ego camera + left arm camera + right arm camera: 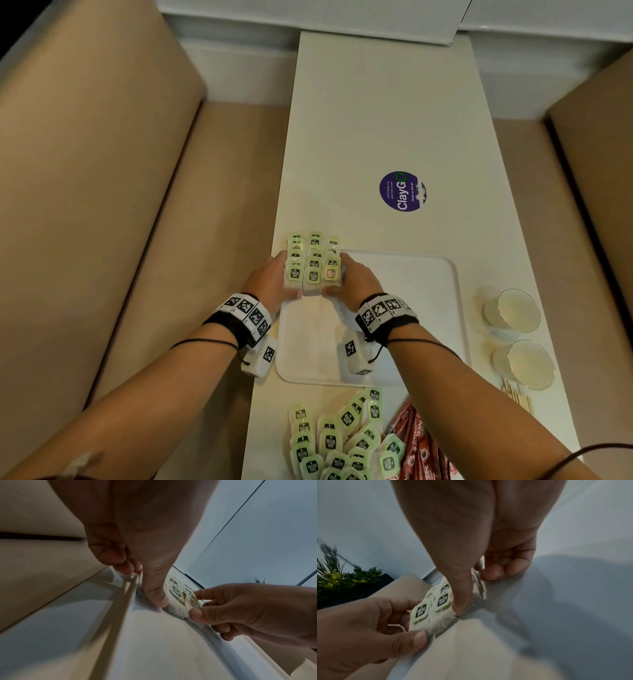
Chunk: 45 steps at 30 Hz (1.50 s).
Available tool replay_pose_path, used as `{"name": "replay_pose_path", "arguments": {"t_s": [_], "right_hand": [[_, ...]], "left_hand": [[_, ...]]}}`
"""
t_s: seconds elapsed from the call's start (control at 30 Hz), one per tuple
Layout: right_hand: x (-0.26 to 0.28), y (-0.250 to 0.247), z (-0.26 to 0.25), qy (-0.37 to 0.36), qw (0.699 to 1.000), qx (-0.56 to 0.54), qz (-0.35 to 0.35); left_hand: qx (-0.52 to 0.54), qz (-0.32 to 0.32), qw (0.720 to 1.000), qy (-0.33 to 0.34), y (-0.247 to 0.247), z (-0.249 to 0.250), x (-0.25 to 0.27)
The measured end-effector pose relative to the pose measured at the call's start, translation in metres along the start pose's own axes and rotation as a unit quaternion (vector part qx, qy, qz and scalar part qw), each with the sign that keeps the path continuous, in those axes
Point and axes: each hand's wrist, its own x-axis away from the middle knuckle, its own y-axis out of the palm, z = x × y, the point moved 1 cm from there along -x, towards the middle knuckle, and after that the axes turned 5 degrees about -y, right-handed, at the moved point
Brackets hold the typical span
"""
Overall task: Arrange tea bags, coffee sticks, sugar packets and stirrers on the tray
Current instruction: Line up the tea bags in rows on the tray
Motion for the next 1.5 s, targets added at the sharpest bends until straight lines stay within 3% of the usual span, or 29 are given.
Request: {"name": "replay_pose_path", "arguments": {"t_s": [0.5,0.77,0.97,1.07,1.33,1.5], "right_hand": [[0.002,-0.004,0.002,0.008,0.999,-0.025,-0.022],[0.048,-0.019,0.011,0.003,1.0,0.01,-0.015],[0.106,-0.026,0.02,-0.03,0.998,0.045,-0.044],[0.134,-0.019,0.024,-0.043,0.995,0.064,-0.062],[0.187,0.026,0.017,-0.075,0.983,0.112,-0.128],[0.202,0.055,0.016,-0.096,0.969,0.165,-0.156]], "left_hand": [[-0.003,-0.035,0.999,0.006,-0.005,-0.001,-0.001],[-0.05,-0.017,0.999,0.0,-0.024,0.004,0.038],[-0.072,-0.066,0.995,0.03,-0.019,-0.008,0.086],[-0.082,-0.126,0.987,0.051,-0.007,-0.016,0.108],[-0.115,-0.227,0.964,0.08,0.032,-0.035,0.157],[-0.15,-0.239,0.956,0.077,0.046,-0.041,0.175]]}}
